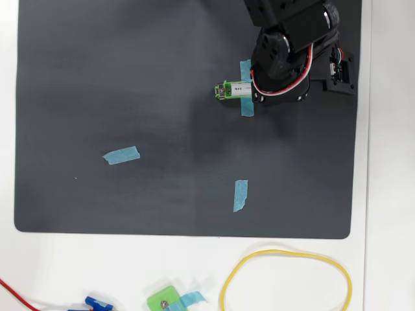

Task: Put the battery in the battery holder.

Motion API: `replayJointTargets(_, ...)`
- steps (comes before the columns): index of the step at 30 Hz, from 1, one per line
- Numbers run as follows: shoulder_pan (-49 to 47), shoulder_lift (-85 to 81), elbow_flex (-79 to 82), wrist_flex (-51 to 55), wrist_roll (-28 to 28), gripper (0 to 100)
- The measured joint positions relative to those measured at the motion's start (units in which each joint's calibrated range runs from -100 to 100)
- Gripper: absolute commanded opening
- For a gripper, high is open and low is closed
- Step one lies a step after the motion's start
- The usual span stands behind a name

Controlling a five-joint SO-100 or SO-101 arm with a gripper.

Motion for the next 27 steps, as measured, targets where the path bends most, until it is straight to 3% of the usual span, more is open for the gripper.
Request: replayJointTargets(27,0.00,0.08,0.00,0.00,1.50,0)
